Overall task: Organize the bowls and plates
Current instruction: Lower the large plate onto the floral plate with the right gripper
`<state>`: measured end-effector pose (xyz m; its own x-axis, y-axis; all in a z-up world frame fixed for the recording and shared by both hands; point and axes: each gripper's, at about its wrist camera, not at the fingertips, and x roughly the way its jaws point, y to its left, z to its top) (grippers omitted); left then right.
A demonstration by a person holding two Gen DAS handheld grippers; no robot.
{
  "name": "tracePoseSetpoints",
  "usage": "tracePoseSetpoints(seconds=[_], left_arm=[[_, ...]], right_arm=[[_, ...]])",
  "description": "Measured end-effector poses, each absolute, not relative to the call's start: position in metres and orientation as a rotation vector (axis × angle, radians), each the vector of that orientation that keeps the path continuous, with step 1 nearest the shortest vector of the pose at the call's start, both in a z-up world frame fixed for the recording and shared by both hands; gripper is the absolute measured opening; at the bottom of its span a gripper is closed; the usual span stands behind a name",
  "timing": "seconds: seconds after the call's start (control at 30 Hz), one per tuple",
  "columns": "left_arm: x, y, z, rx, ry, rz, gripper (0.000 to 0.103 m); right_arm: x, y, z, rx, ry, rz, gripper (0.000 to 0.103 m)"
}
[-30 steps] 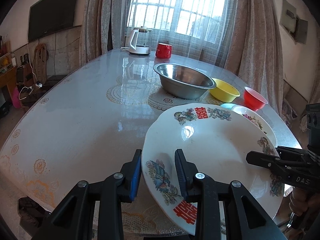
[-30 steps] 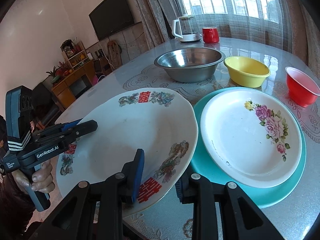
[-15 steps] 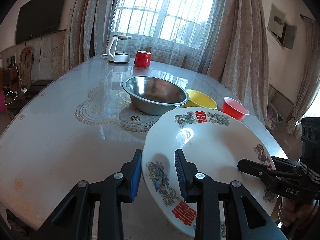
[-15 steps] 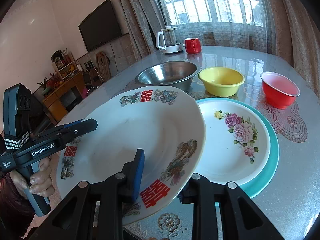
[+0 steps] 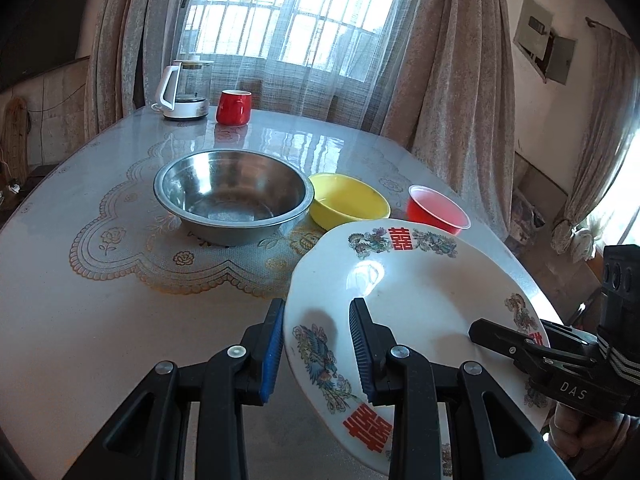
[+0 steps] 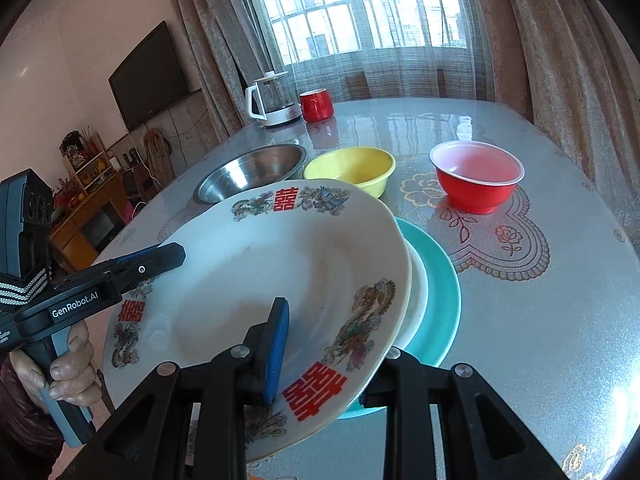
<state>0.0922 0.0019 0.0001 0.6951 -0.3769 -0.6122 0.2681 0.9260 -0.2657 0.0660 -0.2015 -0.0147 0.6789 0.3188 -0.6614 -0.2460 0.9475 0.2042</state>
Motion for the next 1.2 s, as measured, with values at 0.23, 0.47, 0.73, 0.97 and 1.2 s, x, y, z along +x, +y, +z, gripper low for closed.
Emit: tracePoseSetpoints(seconds=[0.23, 0.47, 0.73, 0.97, 1.2], left_arm=[[0.114, -0.012, -0.011, -0.166, 0.764, -0.369, 0.031], [0.126, -0.022, -0.017, -0.152, 0.786, -0.37, 0.031], [0.134, -0.026, -0.021, -0.14, 0.8, -0.355, 0.031], [0.132, -0.031, -0.022, -0.102, 0.807, -0.327, 0.031], [0.13, -0.035, -0.029, -0.092, 0.835, -0.321, 0.034]], right_arm=[[0.081, -0.214, -0.024, 0.121, 0.801, 0.279, 0.027], [0.093, -0.222, -0.03, 0.138, 0.819, 0.253, 0.027], [0.101, -0.223, -0.032, 0.13, 0.821, 0.24, 0.027], [0.101, -0.225, -0.031, 0.138, 0.822, 0.233, 0.027], [0.099, -0.227, -0.029, 0.127, 0.813, 0.192, 0.033]])
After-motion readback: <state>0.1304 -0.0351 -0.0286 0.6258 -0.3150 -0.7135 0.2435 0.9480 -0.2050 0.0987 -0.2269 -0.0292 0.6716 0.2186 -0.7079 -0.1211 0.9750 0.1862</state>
